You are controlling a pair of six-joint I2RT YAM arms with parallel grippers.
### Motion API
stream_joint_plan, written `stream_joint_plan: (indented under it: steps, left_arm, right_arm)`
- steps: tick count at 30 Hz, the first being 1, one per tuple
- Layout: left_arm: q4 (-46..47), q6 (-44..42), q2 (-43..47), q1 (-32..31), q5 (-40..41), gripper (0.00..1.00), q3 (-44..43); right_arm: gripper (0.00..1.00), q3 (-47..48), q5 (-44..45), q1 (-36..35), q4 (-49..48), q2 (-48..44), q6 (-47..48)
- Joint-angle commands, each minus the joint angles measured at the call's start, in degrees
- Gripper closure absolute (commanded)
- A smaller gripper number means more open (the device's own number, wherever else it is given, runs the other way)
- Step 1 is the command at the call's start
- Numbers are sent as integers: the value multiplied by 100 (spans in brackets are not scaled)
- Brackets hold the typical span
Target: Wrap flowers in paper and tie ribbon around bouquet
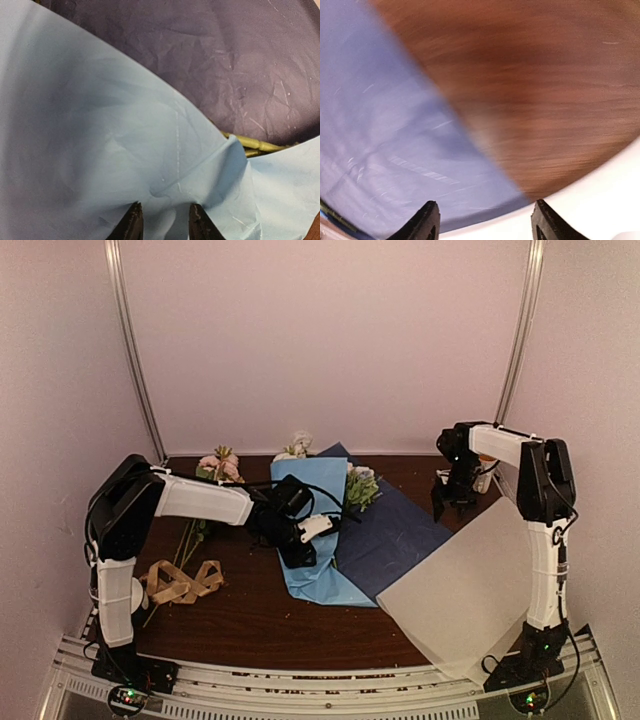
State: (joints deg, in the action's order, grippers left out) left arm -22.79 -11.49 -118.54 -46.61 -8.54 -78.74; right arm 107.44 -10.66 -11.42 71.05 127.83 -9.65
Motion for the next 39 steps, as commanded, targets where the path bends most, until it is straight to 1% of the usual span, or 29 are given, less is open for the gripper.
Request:
stream_joint_plan:
  steps: [1,2,3,4,11,15,18,21,24,27,30,33,36,38,39]
  left_arm:
    - [-77,-77,-25,-24,125,65,96]
    - [-81,-77,-28,-24,135,64,96]
    - [-97,-88,-30,-28,155,64,96]
    - [-109,-93,-35,-26,178,64,96]
    - [-162,-125,-51,-24,241,64,87]
    - [-171,-134,-70,-26,276,64,78]
    - [-182,-134,-73,-29,313,64,82]
    - [-214,-141,-73,-24,338,64,102]
    - [-271,-170,-73,-24,385,64,88]
    - [-292,-205,-73,-24,434,64,78]
    - [-273,-214,-78,-24,446,64,78]
    - [-253,-190,-75,-28,448,64,78]
    - [-250,-185,-80,-24,414,64,87]
    - [-243,-200,-74,-24,404,64,103]
    - [-242,-203,-78,-28,409,64,104]
  right_arm:
    - [27,154,639,184,242,227,78]
    - [20,150,429,184,263,335,113]
    - [6,143,202,184,294,432,132]
    - [1,149,73,172,335,536,123]
    - [0,296,242,24,623,706,259]
    - [0,588,437,-123,819,883,501]
    - [1,994,971,-400,921,1030,826]
    - [0,1143,1584,-640,679,1016,979]
    - [0,1275,1894,-701,577,1050,1146]
    - [0,1216,1652,-678,636,1059,1296]
    - [0,1129,1459,-684,912,1116,1094]
    - [0,643,1287,-690,1277,1104,884]
    - [0,-107,969,-755,1149,745,854]
    - [0,-411,554,-922,833,400,889]
    - [0,-499,540,-1033,621,219,871]
